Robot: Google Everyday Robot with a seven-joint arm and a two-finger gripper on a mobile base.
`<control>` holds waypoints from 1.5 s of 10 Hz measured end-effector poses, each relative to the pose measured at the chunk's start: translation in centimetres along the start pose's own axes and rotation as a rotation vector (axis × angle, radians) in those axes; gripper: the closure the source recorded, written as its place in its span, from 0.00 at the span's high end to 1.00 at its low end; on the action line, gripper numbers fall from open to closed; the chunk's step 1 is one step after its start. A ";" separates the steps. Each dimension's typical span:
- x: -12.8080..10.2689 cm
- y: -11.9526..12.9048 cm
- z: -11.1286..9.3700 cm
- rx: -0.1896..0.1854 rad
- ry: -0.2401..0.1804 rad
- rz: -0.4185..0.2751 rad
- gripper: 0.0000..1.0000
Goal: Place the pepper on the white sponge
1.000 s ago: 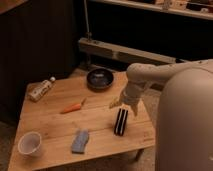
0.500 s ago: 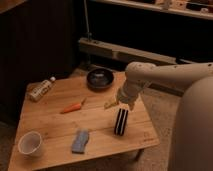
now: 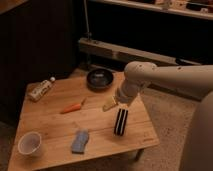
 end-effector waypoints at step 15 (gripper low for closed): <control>-15.5 14.5 9.0 -0.047 -0.042 -0.540 0.80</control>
